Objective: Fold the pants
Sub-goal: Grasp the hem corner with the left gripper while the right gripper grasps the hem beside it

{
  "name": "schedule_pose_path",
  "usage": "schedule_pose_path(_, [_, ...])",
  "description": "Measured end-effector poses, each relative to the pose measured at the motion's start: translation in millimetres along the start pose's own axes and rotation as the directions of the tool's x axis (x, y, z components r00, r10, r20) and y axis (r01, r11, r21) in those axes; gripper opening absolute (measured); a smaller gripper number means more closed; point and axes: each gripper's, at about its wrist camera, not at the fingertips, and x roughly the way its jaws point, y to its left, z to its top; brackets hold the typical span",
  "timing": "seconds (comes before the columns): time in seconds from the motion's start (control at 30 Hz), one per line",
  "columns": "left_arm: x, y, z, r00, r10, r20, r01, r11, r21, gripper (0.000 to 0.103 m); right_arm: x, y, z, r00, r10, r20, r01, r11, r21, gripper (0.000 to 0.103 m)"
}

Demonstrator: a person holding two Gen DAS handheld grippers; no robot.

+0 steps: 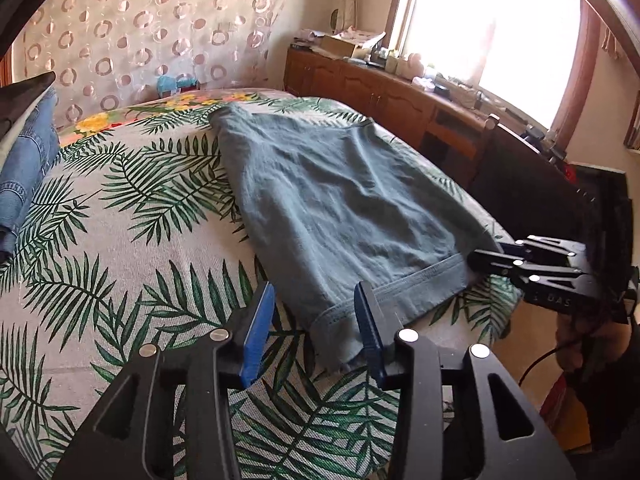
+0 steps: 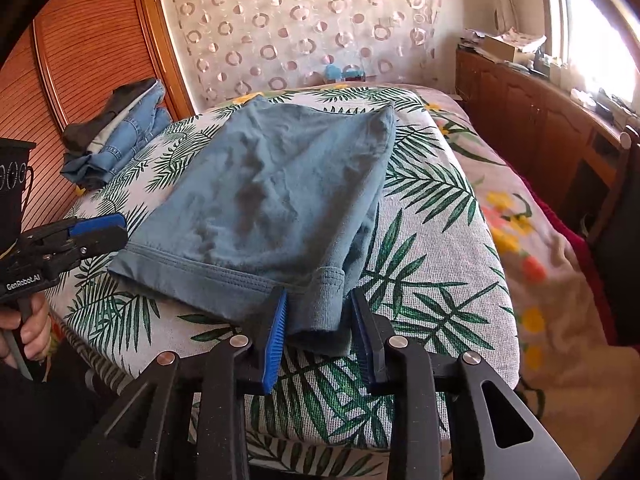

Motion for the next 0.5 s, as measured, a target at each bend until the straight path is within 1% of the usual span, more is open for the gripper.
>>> schedule_pose_path(0.13, [7, -1, -5, 0.999, 0.008, -0.031, -0.008, 1.0, 0.001, 0.043, -1, 1, -1, 1.0, 0.001, 0.003, -0.001, 1.0, -0.003, 0.029])
schedule_pose_path(0.23, [9, 1, -8, 0.999, -0.002, -0.042, 0.001, 1.0, -0.013, 0.043, -1, 1, -2, 1.0, 0.003, 0.006, -0.003, 1.0, -0.006, 0.026])
schedule_pose_path(0.3, [8, 0, -10, 0.999, -0.001, -0.04, 0.0, 1.0, -0.012, 0.043, -2, 1, -2, 1.0, 0.007, 0.009, -0.007, 1.0, -0.011, 0.02])
schedule_pose_path(0.33, [7, -2, -11, 0.999, 0.0, -0.04, 0.0, 1.0, -0.011, 0.043, -2, 2, -2, 1.0, 0.008, 0.01, -0.008, 1.0, -0.015, 0.019])
schedule_pose_path(0.4, [6, -2, -12, 0.999, -0.003, -0.038, 0.002, 1.0, -0.013, 0.043, -2, 3, -2, 1.0, 0.014, 0.012, -0.014, 1.0, -0.02, 0.014])
schedule_pose_path(0.47, [5, -4, -13, 0.999, -0.022, -0.039, 0.022, 1.0, -0.011, 0.034, -3, 2, -2, 1.0, 0.023, 0.014, -0.022, 1.0, -0.019, 0.013])
schedule_pose_path(0.5, [5, -5, -14, 0.998, -0.047, -0.042, 0.047, 0.999, -0.012, 0.025, -3, 2, -3, 1.0, 0.023, 0.015, -0.023, 1.0, -0.021, 0.012])
